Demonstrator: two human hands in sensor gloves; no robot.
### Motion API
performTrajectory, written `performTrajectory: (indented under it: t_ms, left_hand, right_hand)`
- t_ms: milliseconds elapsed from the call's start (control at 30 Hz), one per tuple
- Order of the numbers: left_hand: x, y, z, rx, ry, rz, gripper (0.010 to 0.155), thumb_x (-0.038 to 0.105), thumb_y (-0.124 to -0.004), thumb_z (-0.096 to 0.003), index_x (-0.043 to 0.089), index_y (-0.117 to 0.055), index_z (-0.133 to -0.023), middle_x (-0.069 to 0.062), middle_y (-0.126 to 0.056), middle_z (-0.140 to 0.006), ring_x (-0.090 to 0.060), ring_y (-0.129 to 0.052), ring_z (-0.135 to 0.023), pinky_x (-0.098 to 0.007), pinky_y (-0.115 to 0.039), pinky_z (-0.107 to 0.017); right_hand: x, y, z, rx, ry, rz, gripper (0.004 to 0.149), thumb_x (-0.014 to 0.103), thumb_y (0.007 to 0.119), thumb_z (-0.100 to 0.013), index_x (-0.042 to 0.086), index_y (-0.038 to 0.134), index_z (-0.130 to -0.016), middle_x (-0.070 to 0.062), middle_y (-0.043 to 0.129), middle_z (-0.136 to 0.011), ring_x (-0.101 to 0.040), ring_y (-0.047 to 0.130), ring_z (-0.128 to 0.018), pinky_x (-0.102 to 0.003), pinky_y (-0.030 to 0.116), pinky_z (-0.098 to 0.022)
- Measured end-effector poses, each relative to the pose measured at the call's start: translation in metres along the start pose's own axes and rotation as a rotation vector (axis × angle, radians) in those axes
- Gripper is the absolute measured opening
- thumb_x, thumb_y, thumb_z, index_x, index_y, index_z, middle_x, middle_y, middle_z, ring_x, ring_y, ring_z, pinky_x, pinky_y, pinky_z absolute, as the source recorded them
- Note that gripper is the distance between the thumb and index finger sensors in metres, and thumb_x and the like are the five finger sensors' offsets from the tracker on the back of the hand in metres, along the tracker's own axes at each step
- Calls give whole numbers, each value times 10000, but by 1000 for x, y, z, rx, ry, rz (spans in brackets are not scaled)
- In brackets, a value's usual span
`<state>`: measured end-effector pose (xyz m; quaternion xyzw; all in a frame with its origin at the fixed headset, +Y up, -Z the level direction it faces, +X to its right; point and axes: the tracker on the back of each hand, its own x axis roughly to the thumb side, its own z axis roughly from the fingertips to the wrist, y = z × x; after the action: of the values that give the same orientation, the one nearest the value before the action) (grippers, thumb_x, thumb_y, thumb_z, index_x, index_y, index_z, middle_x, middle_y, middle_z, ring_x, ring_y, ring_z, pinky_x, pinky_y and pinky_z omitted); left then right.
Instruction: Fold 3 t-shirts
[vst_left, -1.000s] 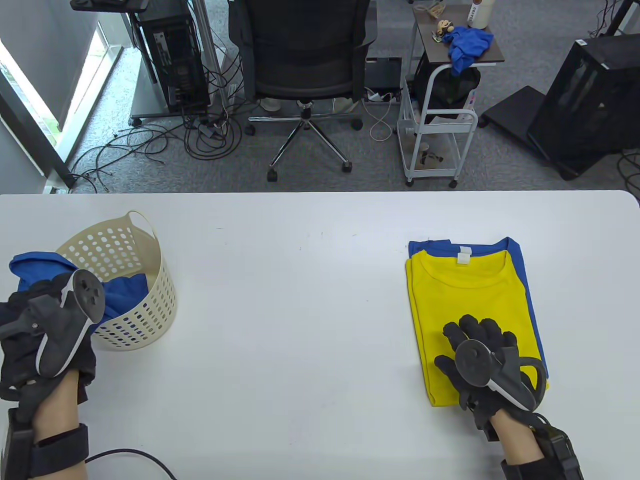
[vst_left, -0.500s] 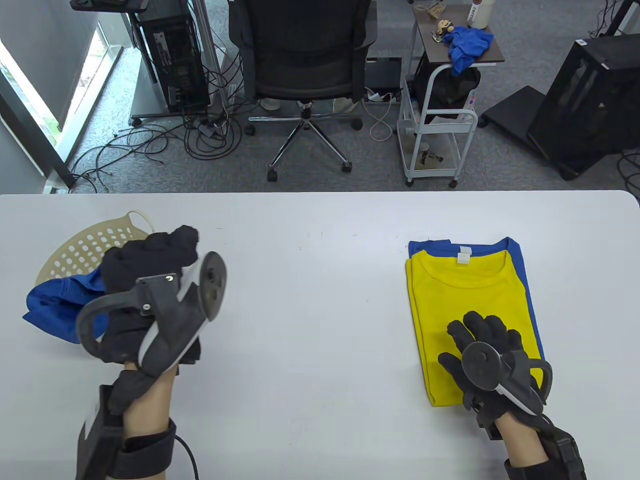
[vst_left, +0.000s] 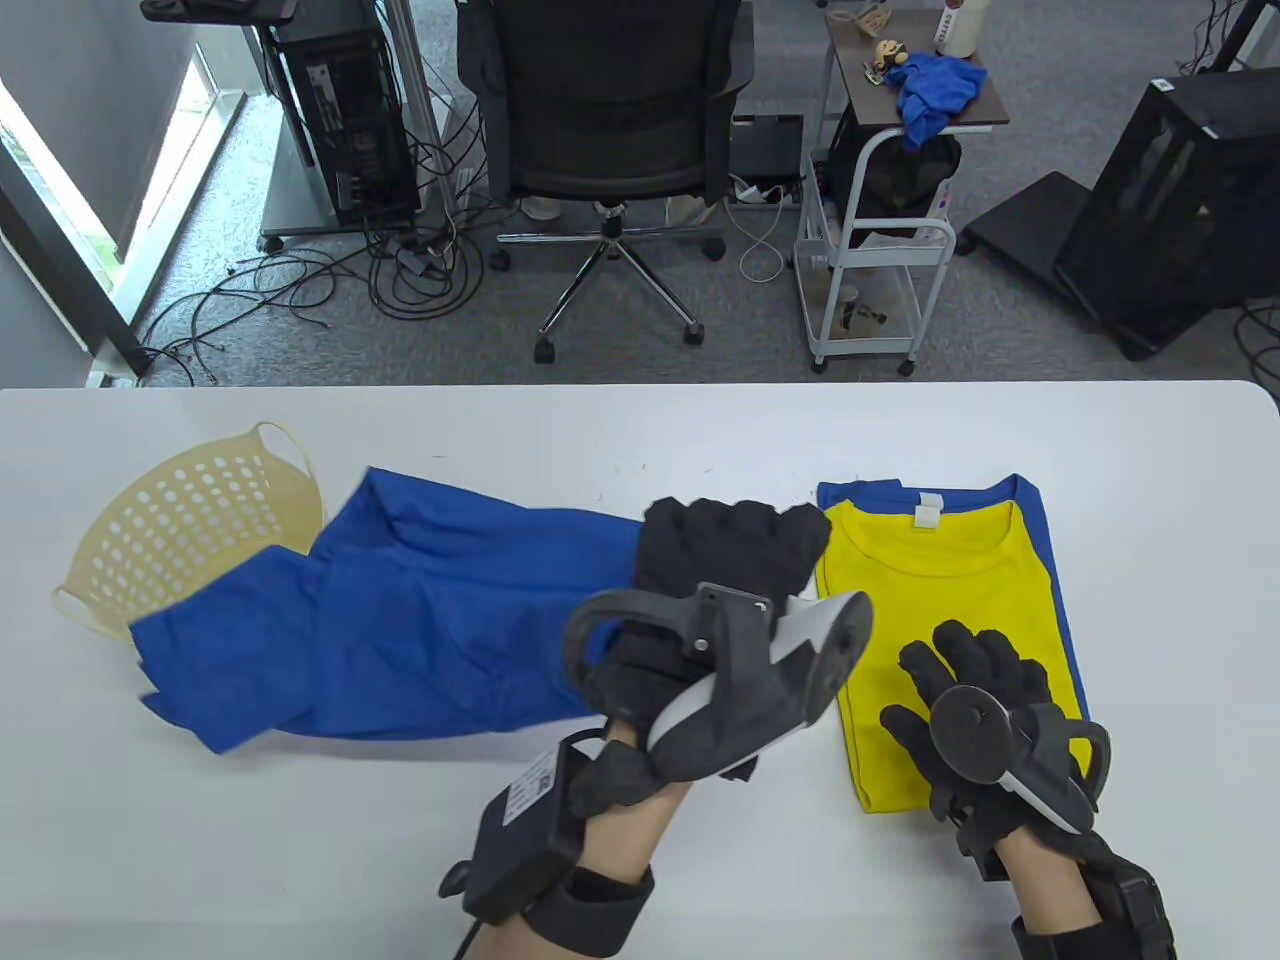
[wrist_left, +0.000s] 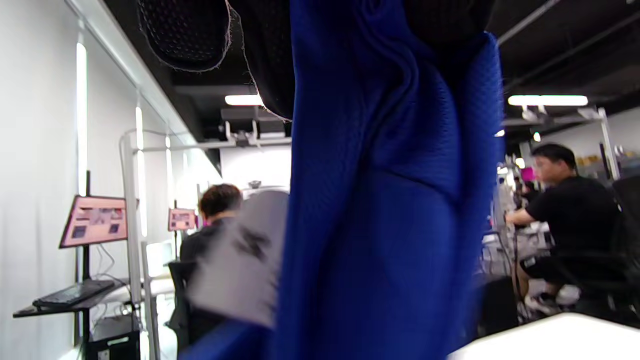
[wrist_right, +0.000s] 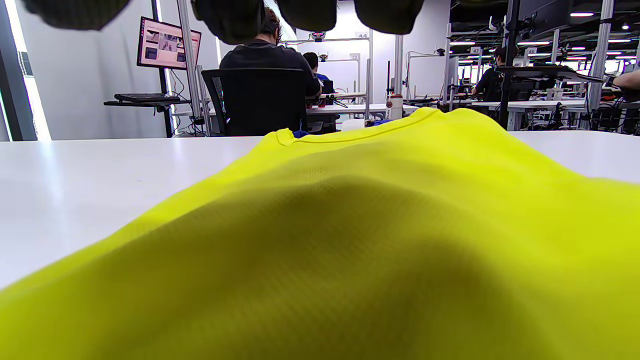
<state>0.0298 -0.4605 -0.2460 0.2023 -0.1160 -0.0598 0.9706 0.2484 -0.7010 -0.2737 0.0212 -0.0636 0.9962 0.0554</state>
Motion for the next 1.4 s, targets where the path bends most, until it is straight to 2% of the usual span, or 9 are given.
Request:
performTrajectory:
  t_ms: [167, 300, 367, 500, 667, 900, 1200, 1300, 1400]
  left_hand:
    - [22, -59, -12, -138, 7, -117, 417, 483, -681, -458, 478, -695, -875, 148, -912, -723, -84, -920, -715, -451, -740, -695]
    - [23, -97, -13, -219, -12, -7, 448, 501, -669, -452, 472, -674, -899, 161, -910, -745, -82, -922, -728, -449, -742, -693]
    - [20, -105, -9, -231, -29, 47, 551, 565, -639, -427, 460, -596, -966, 148, -855, -870, -109, -885, -817, -460, -719, -714]
    - [-4, -129, 8, -223, -10, 130, 622, 607, -618, -414, 435, -532, -1006, 110, -762, -989, -141, -846, -870, -474, -695, -728]
    - [-36, -194, 44, -407, 22, 65, 623, 596, -635, -425, 429, -511, -1012, 105, -728, -1012, -145, -833, -881, -477, -684, -734]
    - [-92, -282, 84, -669, 82, 25, 596, 543, -682, -443, 428, -517, -1004, 101, -712, -1020, -155, -808, -905, -482, -670, -739]
    - [-104, -304, 76, -739, 171, -16, 729, 607, -625, -430, 369, -405, -1083, 65, -647, -1082, -185, -766, -953, -499, -634, -761]
    - [-94, -308, 76, -704, 144, -102, 670, 608, -624, -431, 420, -459, -1052, 85, -657, -1071, -179, -753, -964, -498, -625, -770]
    - [-86, -303, 75, -600, 143, -173, 496, 577, -654, -439, 473, -620, -923, 149, -754, -994, -135, -810, -921, -481, -658, -758]
  right_hand:
    - [2, 1, 2, 7, -17, 0, 656, 548, 704, -407, 272, 576, -988, -99, 444, -1143, -510, 467, -1041, -738, 403, -712]
    - [5, 3, 2, 16, -32, -3, 648, 547, 704, -408, 271, 587, -983, -93, 462, -1140, -505, 475, -1042, -739, 401, -713]
    - [6, 4, 2, 23, -36, -7, 639, 548, 705, -407, 271, 604, -973, -88, 491, -1131, -502, 484, -1041, -740, 400, -713]
    - [9, 5, 2, 37, -51, -21, 613, 547, 705, -407, 267, 642, -950, -88, 553, -1107, -487, 530, -1029, -740, 405, -712]
    - [20, 9, 5, 94, -119, -48, 582, 564, 698, -402, 260, 720, -897, -71, 674, -1043, -462, 614, -1000, -744, 411, -709]
    - [52, 25, 14, 189, -267, 67, 641, 589, 740, -377, 272, 676, -930, -66, 635, -1060, -451, 579, -1021, -756, 375, -719]
    - [80, 50, 19, 353, -332, 269, 758, 587, 779, -362, 228, 576, -999, -110, 520, -1108, -476, 514, -1032, -770, 329, -714]
    - [88, 57, 21, 343, -340, 372, 723, 552, 777, -374, 237, 555, -986, -116, 514, -1098, -464, 533, -1024, -754, 355, -716]
    - [94, 56, 23, 278, -343, 381, 626, 498, 789, -393, 233, 634, -939, -121, 585, -1062, -438, 596, -998, -740, 386, -716]
